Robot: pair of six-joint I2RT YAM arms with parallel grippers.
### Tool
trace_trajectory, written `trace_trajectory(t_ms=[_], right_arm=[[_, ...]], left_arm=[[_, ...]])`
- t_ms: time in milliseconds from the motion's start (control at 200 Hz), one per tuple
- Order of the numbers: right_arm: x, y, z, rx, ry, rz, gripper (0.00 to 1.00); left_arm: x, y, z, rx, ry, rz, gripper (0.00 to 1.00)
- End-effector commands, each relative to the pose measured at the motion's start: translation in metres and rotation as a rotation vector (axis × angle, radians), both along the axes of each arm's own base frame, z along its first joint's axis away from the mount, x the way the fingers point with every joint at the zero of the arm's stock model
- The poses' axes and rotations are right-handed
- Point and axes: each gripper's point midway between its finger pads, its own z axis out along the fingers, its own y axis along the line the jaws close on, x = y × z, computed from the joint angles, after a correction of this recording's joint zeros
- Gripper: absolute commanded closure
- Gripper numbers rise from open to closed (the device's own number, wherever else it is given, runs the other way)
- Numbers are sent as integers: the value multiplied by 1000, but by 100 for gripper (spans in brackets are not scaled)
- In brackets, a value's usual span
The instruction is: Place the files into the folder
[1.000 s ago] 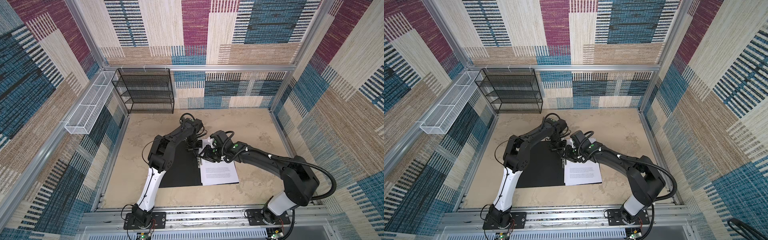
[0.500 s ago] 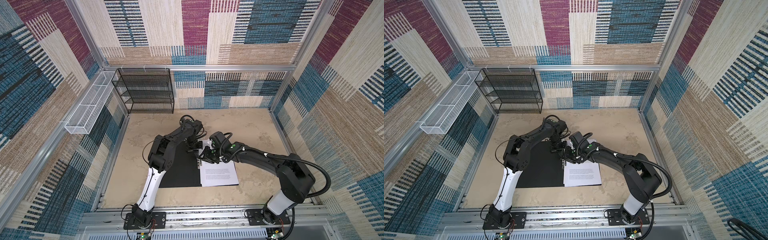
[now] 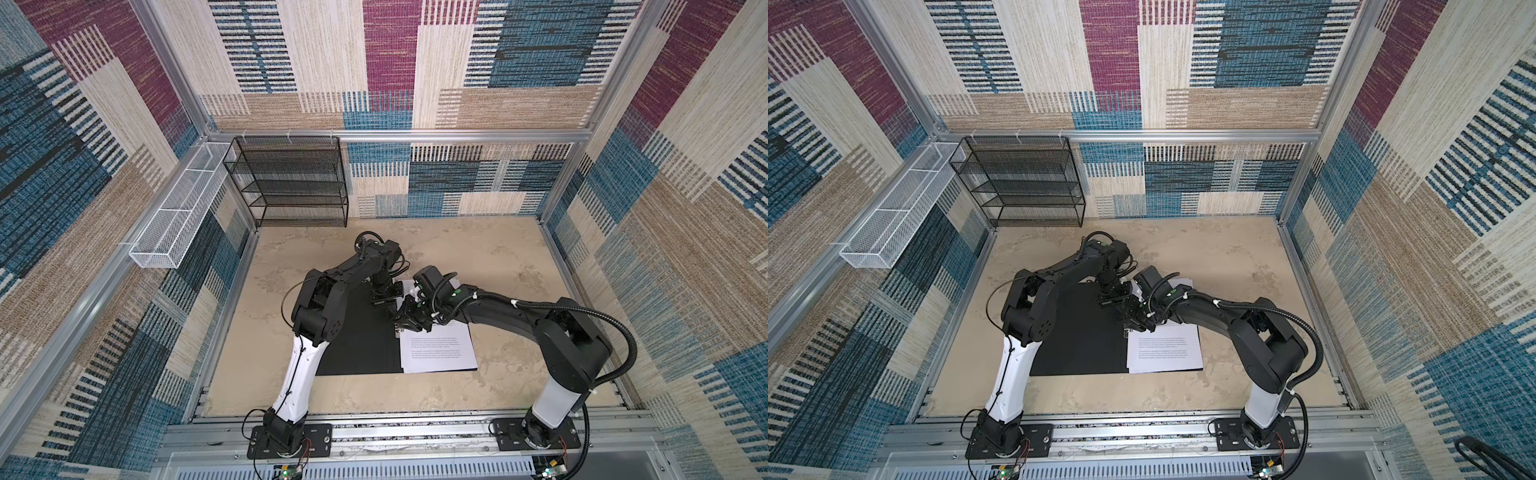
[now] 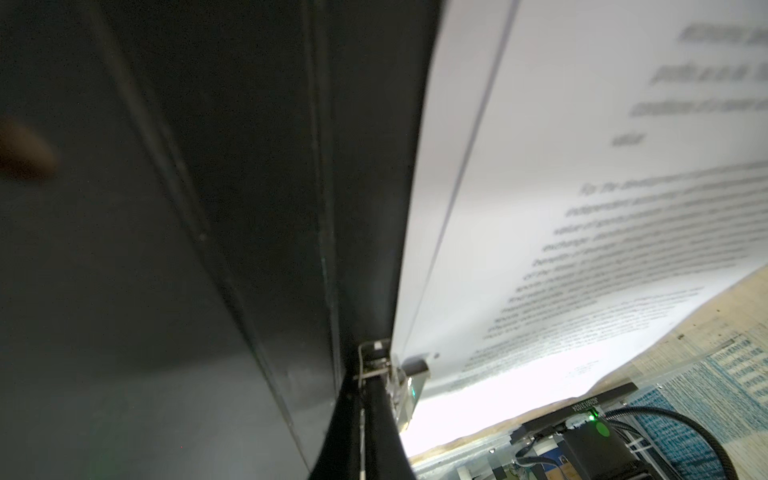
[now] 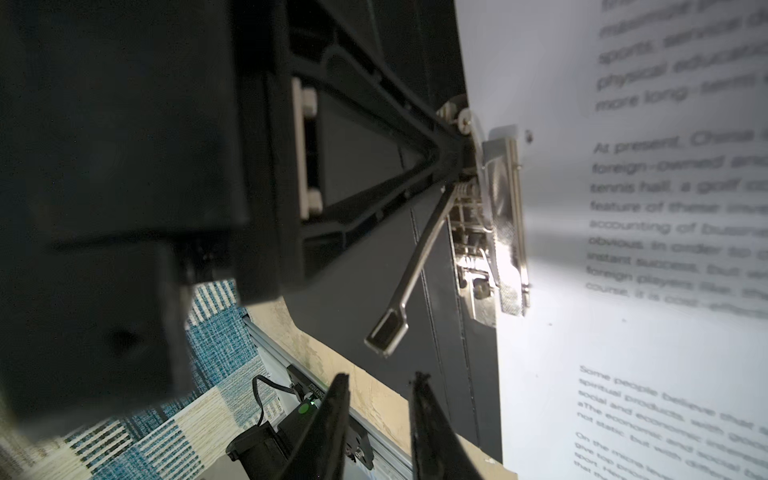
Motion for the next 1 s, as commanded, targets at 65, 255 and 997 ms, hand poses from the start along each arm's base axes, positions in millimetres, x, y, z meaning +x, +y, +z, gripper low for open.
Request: trace_trajectory(t_ms=[65, 255, 997], right_arm=[[0, 9, 4, 68, 36, -14, 73], [0, 3, 5, 89, 59, -53, 74], [2, 4, 7, 223, 166, -110, 73]], left_arm=[[-1, 11, -7, 65, -5, 7, 100], [-1, 11, -7, 65, -5, 10, 100], [-3, 11, -10, 71, -1, 15, 100]])
